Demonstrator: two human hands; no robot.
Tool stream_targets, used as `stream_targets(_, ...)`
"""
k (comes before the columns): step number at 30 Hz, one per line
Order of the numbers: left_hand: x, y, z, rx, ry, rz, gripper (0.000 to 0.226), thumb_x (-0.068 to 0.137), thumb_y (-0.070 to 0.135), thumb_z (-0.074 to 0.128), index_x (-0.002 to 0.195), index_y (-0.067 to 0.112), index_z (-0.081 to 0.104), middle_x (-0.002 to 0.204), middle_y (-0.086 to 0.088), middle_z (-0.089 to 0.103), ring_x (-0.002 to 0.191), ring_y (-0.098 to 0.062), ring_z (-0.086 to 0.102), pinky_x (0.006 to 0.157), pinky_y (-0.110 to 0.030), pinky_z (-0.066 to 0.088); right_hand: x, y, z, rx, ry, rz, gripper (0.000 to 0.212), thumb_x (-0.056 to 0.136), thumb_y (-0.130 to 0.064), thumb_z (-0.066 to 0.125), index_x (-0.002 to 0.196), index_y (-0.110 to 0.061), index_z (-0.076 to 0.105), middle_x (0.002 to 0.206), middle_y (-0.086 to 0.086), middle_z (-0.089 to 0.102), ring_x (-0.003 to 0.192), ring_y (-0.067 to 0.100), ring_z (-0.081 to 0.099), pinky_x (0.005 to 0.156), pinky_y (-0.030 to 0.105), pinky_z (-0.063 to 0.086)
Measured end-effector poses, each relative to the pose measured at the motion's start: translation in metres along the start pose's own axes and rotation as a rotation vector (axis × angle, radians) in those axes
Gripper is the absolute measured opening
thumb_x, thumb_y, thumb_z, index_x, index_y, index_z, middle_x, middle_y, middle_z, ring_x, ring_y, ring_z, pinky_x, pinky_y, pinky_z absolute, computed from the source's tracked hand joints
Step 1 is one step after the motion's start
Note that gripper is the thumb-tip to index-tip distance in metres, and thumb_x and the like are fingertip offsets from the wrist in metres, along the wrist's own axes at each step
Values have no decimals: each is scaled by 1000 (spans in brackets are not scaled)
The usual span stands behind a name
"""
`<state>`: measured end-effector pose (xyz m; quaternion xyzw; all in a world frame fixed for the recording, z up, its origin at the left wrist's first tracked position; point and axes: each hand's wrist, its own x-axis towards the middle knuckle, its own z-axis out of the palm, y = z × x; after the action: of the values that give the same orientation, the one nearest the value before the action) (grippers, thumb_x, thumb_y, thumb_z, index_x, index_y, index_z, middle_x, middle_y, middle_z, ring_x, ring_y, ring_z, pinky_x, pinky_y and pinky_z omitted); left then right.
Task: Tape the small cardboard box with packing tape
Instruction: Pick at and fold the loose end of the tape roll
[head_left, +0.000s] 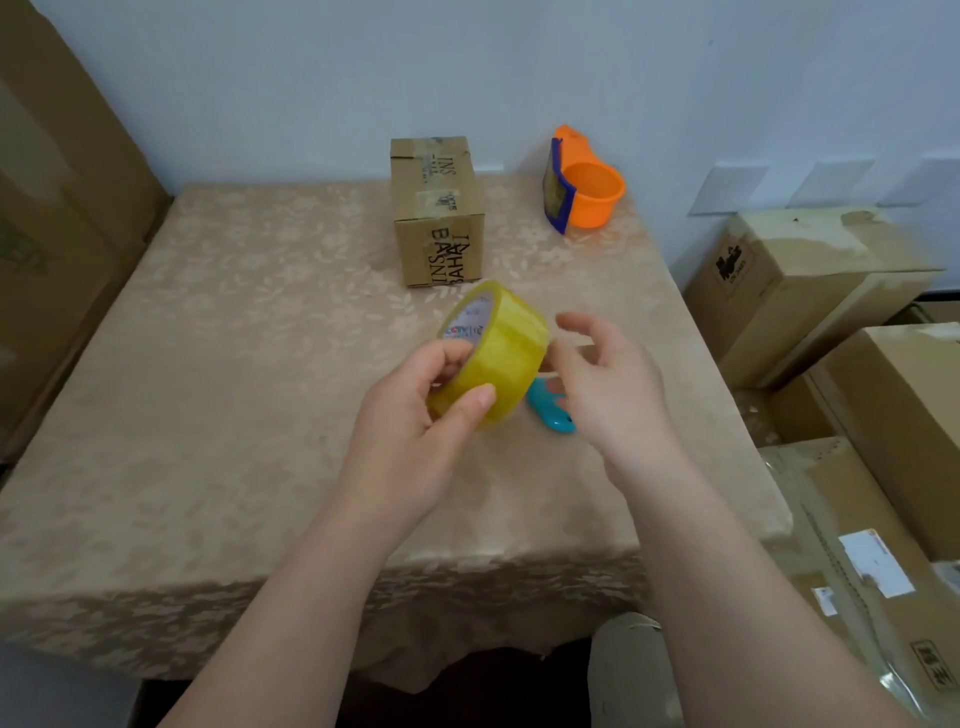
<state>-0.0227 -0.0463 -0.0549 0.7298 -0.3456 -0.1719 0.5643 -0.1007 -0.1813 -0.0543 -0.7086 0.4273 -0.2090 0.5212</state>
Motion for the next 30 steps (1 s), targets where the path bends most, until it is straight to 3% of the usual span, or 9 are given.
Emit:
stream_targets(3, 6, -2, 3, 177, 20, 54, 19, 75, 26, 62, 91, 36, 60, 86, 21, 62, 87, -5, 59, 77, -29, 50, 8, 12, -16, -564, -67, -79, 37, 80, -27, 65, 117, -26, 61, 104, 1, 63, 104, 24, 60, 86, 35, 49)
stream_targets(5, 12, -3, 8, 321, 23, 101, 22, 75, 25, 61, 97, 25, 63, 91, 13, 60, 89, -12, 57, 80, -23, 46, 11, 15, -21, -708, -158, -43, 46, 75, -33, 71, 118, -26, 60, 113, 5, 57, 107, 27, 57, 85, 36, 49)
stream_targets(7, 21, -2, 14, 423, 24, 150, 27, 75, 23, 61, 100, 15, 65, 94, 7, 60, 89, -8, 52, 76, -11, 38, 14, 15, -23, -698, -202, -11, 44, 73, -37, 73, 113, -24, 63, 112, 6, 57, 104, 27, 58, 84, 37, 50)
stream_targets(11, 45, 4, 29, 512, 32, 181, 25, 78, 13, 67, 103, 10, 65, 101, -5, 64, 95, -24, 56, 82, -27, 39, 20, 15, -20, -615, -248, 8, 23, 72, -32, 73, 91, -24, 63, 103, 4, 66, 96, 25, 62, 83, 40, 53)
stream_targets(13, 58, 8, 35, 554, 55, 198, 24, 78, 10, 67, 102, 10, 64, 100, -5, 63, 95, -26, 54, 79, -23, 33, 23, 15, -19, -598, -253, 20, 18, 74, -31, 71, 87, -26, 59, 102, 5, 67, 95, 25, 62, 82, 39, 53)
stream_targets(17, 80, 13, 43, 640, 64, 192, 22, 81, 13, 65, 103, 15, 63, 103, -2, 62, 99, -25, 49, 78, -23, 30, 33, 16, -27, -570, -76, 54, 19, 82, -27, 61, 101, -24, 61, 105, 6, 65, 97, 28, 60, 78, 36, 50)
stream_targets(22, 99, 11, 61, 737, -2, 153, 24, 84, 14, 62, 109, 14, 62, 111, -4, 61, 106, -27, 45, 85, -28, 33, 46, 15, -42, -443, 202, 30, 16, 88, -21, 53, 103, -21, 60, 102, 6, 66, 91, 27, 57, 70, 31, 41)
stream_targets(27, 110, -1, 75, 837, -91, 126, 26, 85, 13, 61, 111, 14, 62, 114, -5, 60, 108, -26, 44, 84, -28, 33, 50, 15, -41, -342, 286, -44, 19, 89, -17, 54, 106, -18, 63, 99, 5, 67, 95, 24, 59, 77, 29, 41)
stream_targets(30, 106, -6, 75, 781, -74, 112, 28, 83, 11, 61, 110, 17, 62, 115, -4, 61, 109, -24, 48, 78, -23, 29, 50, 13, -40, -288, 351, -71, 19, 89, -16, 54, 107, -18, 62, 97, 2, 66, 92, 22, 59, 76, 27, 42)
